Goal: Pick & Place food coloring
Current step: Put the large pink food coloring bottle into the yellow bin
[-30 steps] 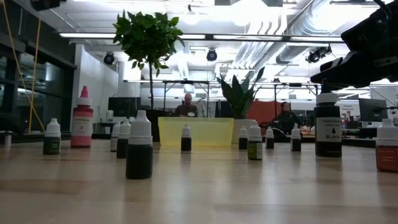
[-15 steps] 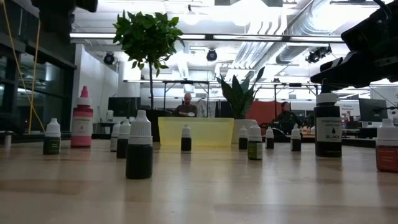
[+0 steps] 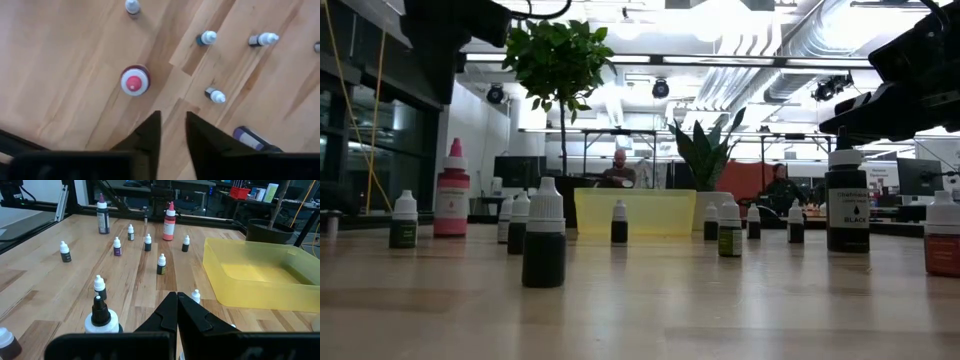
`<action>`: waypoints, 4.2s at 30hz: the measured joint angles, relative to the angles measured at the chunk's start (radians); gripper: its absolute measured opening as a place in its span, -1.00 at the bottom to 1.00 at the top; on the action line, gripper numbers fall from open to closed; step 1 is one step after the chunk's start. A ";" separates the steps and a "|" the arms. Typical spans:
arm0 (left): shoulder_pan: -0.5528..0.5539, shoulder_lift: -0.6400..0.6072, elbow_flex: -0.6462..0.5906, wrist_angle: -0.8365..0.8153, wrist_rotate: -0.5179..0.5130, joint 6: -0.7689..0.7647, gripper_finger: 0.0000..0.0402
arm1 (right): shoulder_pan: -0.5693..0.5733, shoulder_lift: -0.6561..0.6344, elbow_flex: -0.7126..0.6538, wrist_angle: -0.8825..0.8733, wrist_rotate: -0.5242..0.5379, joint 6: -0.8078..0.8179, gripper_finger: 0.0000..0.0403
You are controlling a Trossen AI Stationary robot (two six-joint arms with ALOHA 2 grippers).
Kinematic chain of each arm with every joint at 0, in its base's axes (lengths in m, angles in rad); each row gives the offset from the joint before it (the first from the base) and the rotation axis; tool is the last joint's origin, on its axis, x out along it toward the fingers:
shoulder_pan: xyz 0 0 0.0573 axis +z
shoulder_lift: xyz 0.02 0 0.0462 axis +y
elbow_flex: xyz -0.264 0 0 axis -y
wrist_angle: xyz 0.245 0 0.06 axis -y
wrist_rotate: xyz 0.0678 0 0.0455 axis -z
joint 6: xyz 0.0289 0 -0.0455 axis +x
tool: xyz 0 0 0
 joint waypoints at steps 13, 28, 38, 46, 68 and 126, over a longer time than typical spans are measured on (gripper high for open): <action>0.003 0.135 0.000 -0.023 -0.089 -0.003 0.11 | 0.000 0.000 0.000 0.000 0.000 0.000 -1.00; 0.077 0.282 0.000 0.008 -0.132 0.026 0.11 | 0.000 0.000 0.000 0.000 0.000 0.000 -1.00; 0.087 0.287 -0.055 0.042 -0.045 0.024 0.11 | 0.000 0.000 0.000 0.000 0.000 0.000 -1.00; 0.087 0.287 -0.065 0.065 -0.081 0.021 0.05 | 0.000 0.000 0.000 0.000 0.000 0.000 -1.00; 0.087 0.287 -0.054 0.060 -0.032 0.020 -0.49 | 0.000 0.000 0.000 0.000 0.000 0.000 -1.00; 0.308 0.898 1.037 -0.097 -0.201 -0.255 -0.52 | 0.000 0.000 0.000 0.000 0.000 0.000 -1.00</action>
